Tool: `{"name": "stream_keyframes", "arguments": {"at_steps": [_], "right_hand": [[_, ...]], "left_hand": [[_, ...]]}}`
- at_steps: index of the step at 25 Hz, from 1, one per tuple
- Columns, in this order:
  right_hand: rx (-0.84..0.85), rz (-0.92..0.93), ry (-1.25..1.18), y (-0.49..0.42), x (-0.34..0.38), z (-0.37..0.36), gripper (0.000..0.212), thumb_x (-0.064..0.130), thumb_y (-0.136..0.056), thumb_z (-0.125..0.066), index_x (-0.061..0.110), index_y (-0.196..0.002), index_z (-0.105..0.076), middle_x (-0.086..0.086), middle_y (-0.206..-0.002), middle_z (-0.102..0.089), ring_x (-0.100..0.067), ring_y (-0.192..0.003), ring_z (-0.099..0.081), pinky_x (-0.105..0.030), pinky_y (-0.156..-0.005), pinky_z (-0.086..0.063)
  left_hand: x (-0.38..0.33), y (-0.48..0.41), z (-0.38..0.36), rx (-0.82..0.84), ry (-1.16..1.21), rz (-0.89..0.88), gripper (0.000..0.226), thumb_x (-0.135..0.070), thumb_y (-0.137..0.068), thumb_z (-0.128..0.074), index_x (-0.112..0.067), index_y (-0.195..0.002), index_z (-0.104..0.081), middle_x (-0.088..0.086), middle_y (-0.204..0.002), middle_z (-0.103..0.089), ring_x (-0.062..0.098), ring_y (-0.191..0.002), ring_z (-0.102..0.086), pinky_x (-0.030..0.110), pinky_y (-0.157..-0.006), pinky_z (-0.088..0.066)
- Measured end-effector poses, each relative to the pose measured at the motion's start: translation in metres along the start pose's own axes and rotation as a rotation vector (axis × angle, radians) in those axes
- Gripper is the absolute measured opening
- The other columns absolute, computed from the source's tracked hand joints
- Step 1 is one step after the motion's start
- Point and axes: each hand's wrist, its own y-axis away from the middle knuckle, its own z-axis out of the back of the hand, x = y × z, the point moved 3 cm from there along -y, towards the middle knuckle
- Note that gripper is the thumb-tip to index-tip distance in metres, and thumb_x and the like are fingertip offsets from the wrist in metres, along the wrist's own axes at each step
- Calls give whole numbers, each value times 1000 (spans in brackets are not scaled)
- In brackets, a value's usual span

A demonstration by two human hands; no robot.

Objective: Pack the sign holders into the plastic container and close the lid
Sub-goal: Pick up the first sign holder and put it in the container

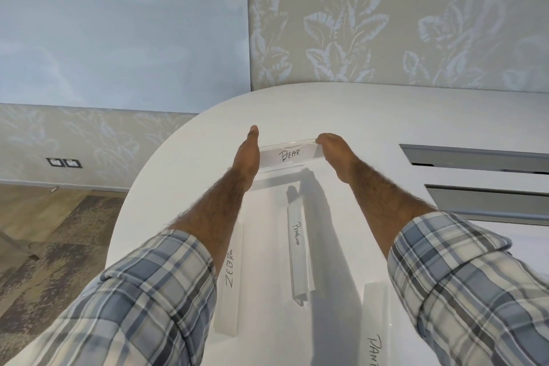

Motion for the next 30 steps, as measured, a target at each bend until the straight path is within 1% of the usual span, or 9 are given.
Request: {"name": "stream_keyframes", "arguments": {"at_steps": [6,11,13,16,17,20,24,28,30], "right_hand": [[-127,58,-2,60,35,88,9,26,-85,-48,18,-81,-48,-1,-77,-44,-21,-79,-40,-34,-77,-33],[-212,146,61,125,50,178,24,19,-86,-54,20,-110,-57,4,-101,-52,-19,-92,-47,-27,-80,-40],[-225,183,173,155,51,216,5,12,-85,-54,16,-83,-57,3,-86,-49,-19,-81,-44,-24,-66,-39],[-269,169,243,196,36,272,15,7,-79,-55,13,-66,-48,-4,-67,-43,-22,-62,-40,-27,-52,-34],[-291,180,259,206,28,289,4,6,-78,-57,4,-75,-57,-12,-73,-54,-28,-67,-50,-29,-57,-43],[-259,130,273,231,-6,338,41,5,-81,-63,0,-121,-60,-18,-116,-61,-26,-92,-61,-30,-74,-53],[-232,110,364,246,-43,381,47,4,-76,-73,4,-121,-61,-9,-106,-55,-17,-79,-52,-20,-58,-41],[-181,129,706,253,-70,409,56,14,-72,-81,5,-123,-61,-11,-125,-58,-26,-109,-58,-30,-87,-50],[-159,141,780,256,-77,417,57,17,-70,-83,6,-121,-61,-11,-125,-59,-23,-102,-59,-28,-80,-49]], "left_hand": [[-60,45,-59,57,-183,-99,37,-33,-91,-49,-15,-122,-58,3,-119,-57,23,-111,-51,31,-82,-40],[-89,110,-130,77,-498,-291,61,-10,-89,-55,-8,-148,-40,6,-152,-40,21,-133,-44,23,-100,-40],[-92,142,-163,83,-549,-328,56,-8,-88,-59,-6,-143,-47,8,-147,-45,22,-131,-47,28,-106,-40],[-94,188,-212,71,-720,-424,47,-8,-86,-66,-4,-131,-59,10,-138,-54,24,-127,-50,27,-103,-40],[-94,203,-226,70,-813,-456,41,-10,-84,-68,-4,-125,-65,11,-131,-59,26,-120,-55,27,-95,-43],[-85,253,-272,107,-1039,-478,29,-13,-81,-71,-4,-109,-74,14,-109,-70,29,-101,-63,28,-74,-45],[-74,291,-309,140,-1113,-484,34,-17,-83,-75,-3,-114,-71,14,-115,-68,29,-108,-62,30,-82,-46],[-71,307,-329,224,-1143,-500,36,-19,-84,-75,-7,-118,-71,11,-119,-68,27,-115,-58,29,-92,-45],[-68,310,-335,226,-1117,-514,38,-19,-84,-76,-8,-119,-71,10,-121,-67,26,-116,-57,27,-92,-44]]}}
